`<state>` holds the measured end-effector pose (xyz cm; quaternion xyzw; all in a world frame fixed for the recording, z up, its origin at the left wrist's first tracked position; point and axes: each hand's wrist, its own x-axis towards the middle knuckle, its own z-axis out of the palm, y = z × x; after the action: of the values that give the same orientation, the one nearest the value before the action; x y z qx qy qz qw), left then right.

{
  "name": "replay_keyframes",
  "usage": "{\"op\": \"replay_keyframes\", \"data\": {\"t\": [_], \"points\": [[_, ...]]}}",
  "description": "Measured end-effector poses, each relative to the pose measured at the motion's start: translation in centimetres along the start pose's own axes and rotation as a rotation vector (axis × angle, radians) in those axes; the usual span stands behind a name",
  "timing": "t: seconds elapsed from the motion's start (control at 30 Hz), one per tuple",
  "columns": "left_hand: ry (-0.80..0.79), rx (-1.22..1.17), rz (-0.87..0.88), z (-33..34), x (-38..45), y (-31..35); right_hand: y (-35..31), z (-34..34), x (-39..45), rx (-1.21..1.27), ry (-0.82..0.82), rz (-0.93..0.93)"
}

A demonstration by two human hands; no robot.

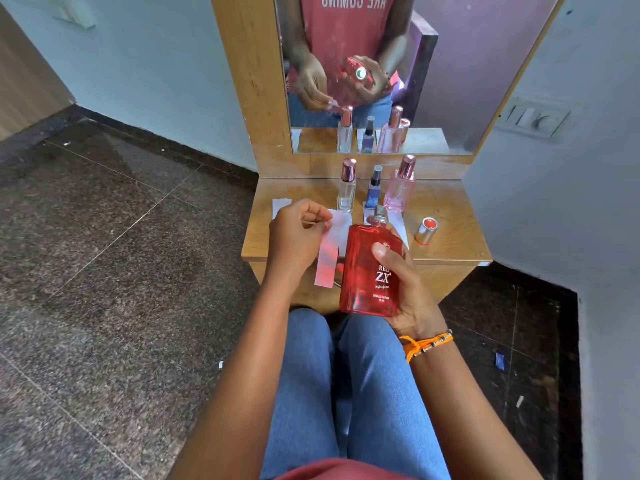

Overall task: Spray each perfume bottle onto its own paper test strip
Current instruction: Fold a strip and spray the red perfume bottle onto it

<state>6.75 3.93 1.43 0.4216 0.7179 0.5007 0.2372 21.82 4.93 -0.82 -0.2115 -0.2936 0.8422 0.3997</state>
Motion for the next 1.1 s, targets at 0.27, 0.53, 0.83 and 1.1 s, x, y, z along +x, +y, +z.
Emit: {"op": "replay_keyframes", "data": {"t": [0.27, 0.53, 0.83, 1.1], "points": [[0.015, -0.048, -0.016, -0.2, -0.1, 0.0, -0.1, 0.4, -0.1, 0.314, -0.269, 0.046], [0.004, -0.084, -0.045, -0.1, -0.1, 0.1, -1.1, 0.3, -0.6, 0.187, -0.337, 0.109], [-0.009, -0.139, -0.041, -0.3, -0.3, 0.5, -2.8, 1.3, -1.0, -0.660, -0.007, -0.237], [-0.046, -0.209, -0.070, -0.2, -0.6, 0.9, -2.9, 1.3, -0.8, -1.143, 0.153, -0.531]]}}
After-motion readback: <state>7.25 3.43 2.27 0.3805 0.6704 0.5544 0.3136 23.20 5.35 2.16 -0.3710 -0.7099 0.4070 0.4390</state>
